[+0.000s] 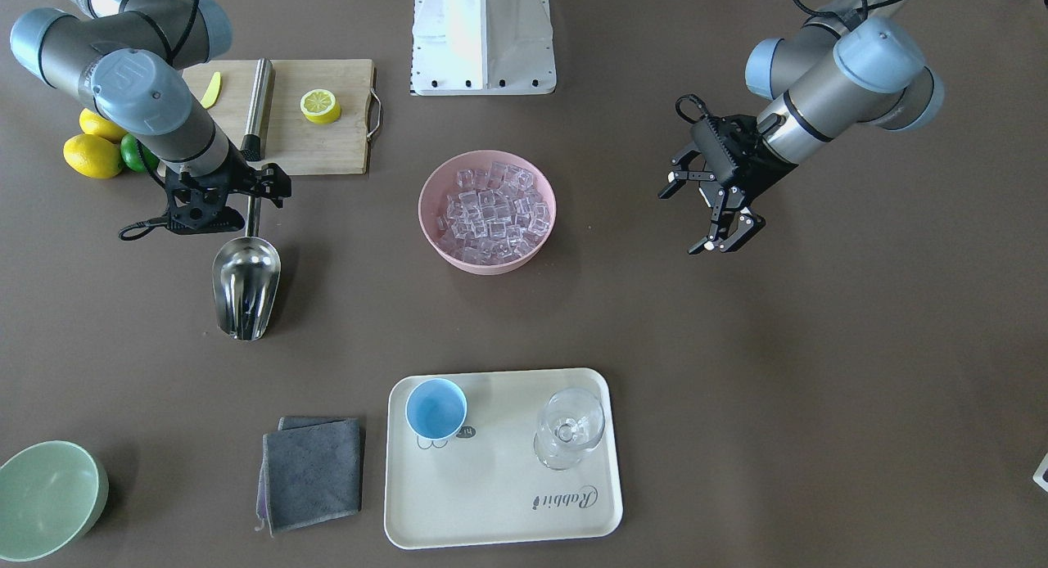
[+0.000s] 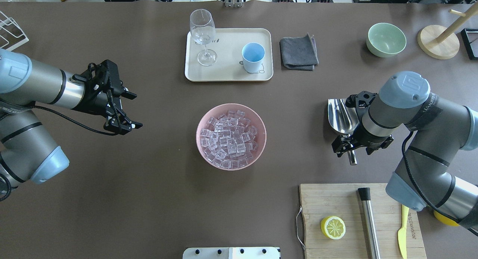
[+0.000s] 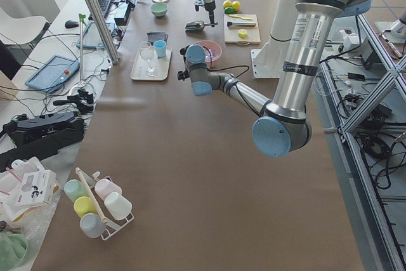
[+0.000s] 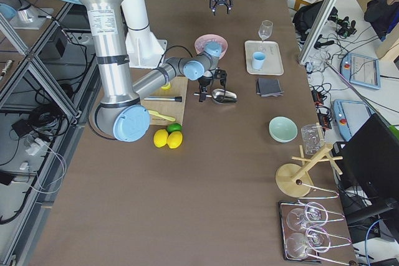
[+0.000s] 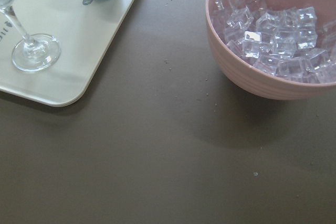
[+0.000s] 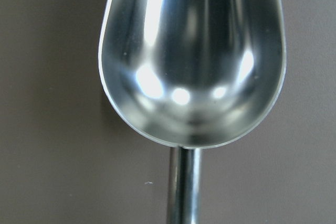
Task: Put ice in cup with scoop
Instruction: 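Grasp the steel scoop handle with the right gripper while the left gripper nears the bowl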
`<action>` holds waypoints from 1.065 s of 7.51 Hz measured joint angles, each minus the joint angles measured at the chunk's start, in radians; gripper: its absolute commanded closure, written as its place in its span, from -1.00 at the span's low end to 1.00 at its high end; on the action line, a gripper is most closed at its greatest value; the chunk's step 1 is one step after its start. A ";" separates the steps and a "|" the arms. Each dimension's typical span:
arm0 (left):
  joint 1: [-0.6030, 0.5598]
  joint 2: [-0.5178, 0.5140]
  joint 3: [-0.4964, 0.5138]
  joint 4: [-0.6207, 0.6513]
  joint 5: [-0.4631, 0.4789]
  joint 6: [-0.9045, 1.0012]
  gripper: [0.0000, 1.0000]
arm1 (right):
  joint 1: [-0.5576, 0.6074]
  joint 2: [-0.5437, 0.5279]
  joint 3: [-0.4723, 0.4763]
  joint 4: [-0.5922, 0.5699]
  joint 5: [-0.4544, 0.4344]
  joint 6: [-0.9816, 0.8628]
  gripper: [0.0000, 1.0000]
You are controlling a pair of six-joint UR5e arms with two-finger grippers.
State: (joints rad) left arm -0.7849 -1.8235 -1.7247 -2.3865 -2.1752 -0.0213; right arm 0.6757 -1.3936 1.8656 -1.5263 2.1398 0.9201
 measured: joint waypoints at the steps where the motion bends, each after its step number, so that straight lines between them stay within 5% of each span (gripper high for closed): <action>1: 0.018 0.000 0.004 -0.013 -0.004 0.000 -0.96 | -0.001 -0.002 -0.003 0.012 0.004 0.001 -0.23; 2: 0.038 -0.005 0.007 -0.016 -0.006 -0.005 -0.96 | -0.002 -0.004 -0.004 0.019 0.008 0.003 -0.10; 8: 0.085 -0.052 0.009 0.038 0.024 0.001 -0.96 | -0.007 -0.010 -0.002 0.026 0.012 0.041 -0.10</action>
State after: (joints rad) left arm -0.6995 -1.8760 -1.7159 -2.3488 -2.1511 -0.0206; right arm 0.6683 -1.4035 1.8633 -1.5005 2.1521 0.9611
